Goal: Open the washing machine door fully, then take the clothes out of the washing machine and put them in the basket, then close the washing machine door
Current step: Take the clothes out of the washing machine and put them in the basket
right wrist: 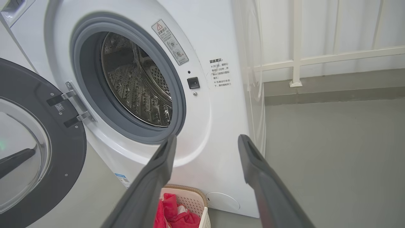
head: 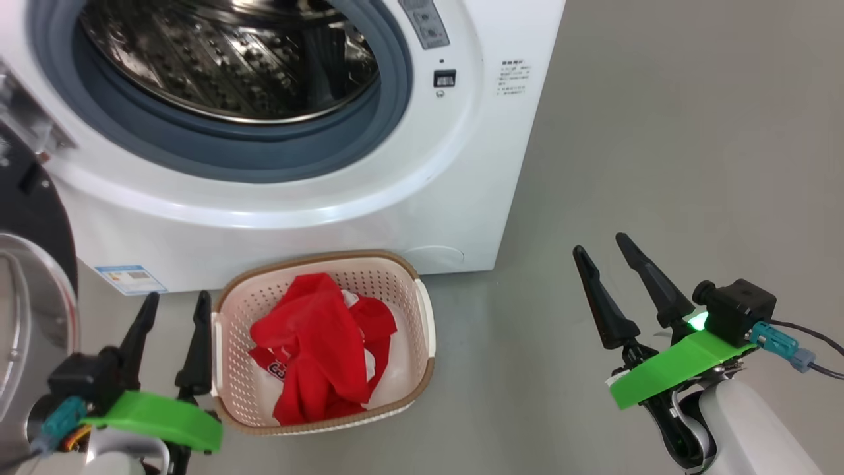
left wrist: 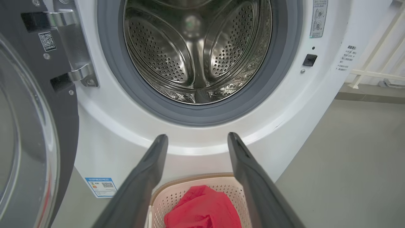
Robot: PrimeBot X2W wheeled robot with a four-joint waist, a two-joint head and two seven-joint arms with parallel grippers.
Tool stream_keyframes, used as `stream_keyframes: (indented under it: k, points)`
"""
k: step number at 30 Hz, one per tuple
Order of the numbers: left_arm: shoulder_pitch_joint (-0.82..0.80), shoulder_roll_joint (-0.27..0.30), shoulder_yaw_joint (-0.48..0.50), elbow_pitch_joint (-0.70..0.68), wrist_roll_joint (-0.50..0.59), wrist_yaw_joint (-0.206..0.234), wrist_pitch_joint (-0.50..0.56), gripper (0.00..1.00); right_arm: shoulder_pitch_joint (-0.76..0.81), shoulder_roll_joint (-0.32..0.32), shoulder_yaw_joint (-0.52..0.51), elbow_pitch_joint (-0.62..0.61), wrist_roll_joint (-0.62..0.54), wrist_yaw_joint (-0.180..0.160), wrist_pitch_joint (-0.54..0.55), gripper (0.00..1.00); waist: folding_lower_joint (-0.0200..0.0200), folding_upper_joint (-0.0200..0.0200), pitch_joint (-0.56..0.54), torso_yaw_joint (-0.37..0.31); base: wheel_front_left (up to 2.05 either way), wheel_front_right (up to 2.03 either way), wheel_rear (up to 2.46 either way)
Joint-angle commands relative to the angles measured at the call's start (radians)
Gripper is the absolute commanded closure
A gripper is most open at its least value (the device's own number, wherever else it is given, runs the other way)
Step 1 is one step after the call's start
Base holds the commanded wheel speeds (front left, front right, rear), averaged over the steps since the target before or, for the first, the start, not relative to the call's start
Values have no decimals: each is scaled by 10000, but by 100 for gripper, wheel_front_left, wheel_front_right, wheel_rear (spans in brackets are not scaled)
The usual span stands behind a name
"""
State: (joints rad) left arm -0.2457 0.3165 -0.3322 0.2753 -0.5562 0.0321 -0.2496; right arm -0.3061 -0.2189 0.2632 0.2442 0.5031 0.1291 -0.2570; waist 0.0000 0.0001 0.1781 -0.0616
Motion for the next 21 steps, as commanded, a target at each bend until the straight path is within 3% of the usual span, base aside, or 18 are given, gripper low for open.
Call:
stream_keyframes:
  k: [1, 10, 21]
  points:
    - [88, 361, 470, -503, 57, 144, -122, 0, 94, -22, 181, -212, 113, 16, -48, 0, 0, -1, -179, 91, 0, 0, 0]
    - [1099, 404, 898, -2020, 71, 589, -122, 0, 293, -127, 227, -94, 146, 16, -48, 0, 0, -1, -651, 187, 0, 0, 0]
    - [1703, 414, 1303, -2558, 3, 504, -122, 0, 311, -224, 253, -89, 197, 16, -48, 0, 0, -1, -781, 193, 0, 0, 0]
